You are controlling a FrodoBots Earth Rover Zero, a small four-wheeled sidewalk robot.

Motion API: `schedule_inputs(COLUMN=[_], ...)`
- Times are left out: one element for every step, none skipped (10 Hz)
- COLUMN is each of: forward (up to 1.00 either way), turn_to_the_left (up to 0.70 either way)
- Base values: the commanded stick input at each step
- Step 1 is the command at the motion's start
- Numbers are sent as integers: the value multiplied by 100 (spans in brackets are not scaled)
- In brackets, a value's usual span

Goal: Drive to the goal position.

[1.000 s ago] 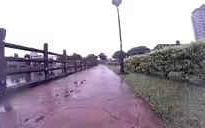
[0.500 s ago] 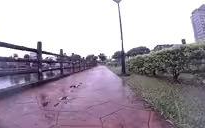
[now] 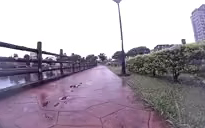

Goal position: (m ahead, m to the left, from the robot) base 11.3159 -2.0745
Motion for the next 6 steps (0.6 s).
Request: schedule_inputs(forward=[70,70,70,70,70,70], turn_to_the_left=[0,0,0,0,0,0])
